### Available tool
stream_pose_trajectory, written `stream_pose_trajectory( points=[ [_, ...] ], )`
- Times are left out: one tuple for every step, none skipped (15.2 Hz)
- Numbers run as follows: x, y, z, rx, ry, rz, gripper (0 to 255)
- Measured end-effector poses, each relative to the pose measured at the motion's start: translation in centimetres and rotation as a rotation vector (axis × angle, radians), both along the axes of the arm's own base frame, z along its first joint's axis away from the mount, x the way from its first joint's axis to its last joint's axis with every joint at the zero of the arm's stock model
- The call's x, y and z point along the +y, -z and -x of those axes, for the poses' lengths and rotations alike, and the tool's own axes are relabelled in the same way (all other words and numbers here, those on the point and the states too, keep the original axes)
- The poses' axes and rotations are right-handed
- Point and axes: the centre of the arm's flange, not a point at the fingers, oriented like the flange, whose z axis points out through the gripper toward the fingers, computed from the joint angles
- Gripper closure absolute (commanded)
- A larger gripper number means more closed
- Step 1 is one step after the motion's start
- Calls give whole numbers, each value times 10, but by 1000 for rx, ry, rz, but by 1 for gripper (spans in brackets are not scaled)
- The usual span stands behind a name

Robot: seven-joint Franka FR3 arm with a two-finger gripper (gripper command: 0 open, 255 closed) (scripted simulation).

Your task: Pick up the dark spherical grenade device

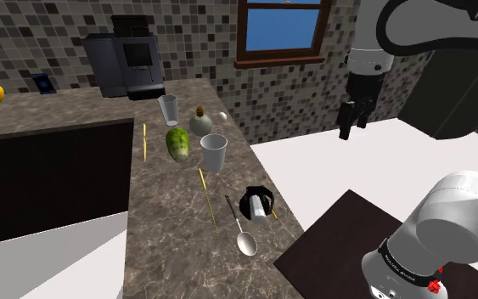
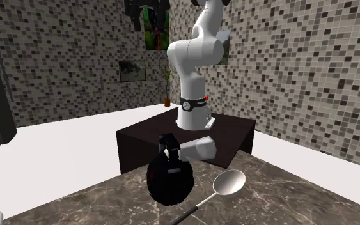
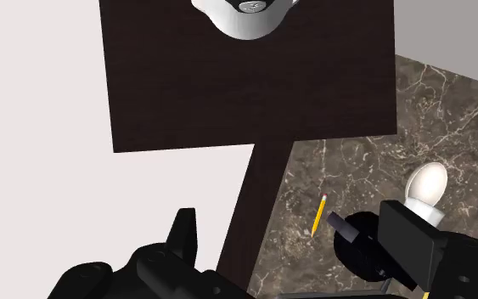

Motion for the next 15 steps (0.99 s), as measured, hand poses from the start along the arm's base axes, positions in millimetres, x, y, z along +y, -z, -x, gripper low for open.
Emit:
stream_pose_trajectory(
  points=[
    [0, 0, 0, 0, 0, 0, 0],
    [4, 5, -4, -1, -9, 1, 0],
    [9, 12, -10, -4, -24, 2, 0],
    [15, 20, -16, -8, -41, 4, 0],
    [22, 28, -21, -13, -59, 5, 0],
    [29, 35, -26, -18, -78, 7, 0],
    [33, 42, -34, -23, -97, 9, 0],
    [41, 51, -41, -27, -116, 10, 0],
    [49, 60, -48, -33, -135, 12, 0],
    [58, 70, -53, -38, -155, 13, 0],
    [65, 79, -57, -42, -174, 15, 0],
    [73, 88, -64, -48, -194, 17, 0],
    [80, 95, -73, -53, -214, 18, 0],
    [89, 104, -77, -58, -233, 20, 0],
    [96, 111, -82, -63, -252, 22, 0]
  ],
)
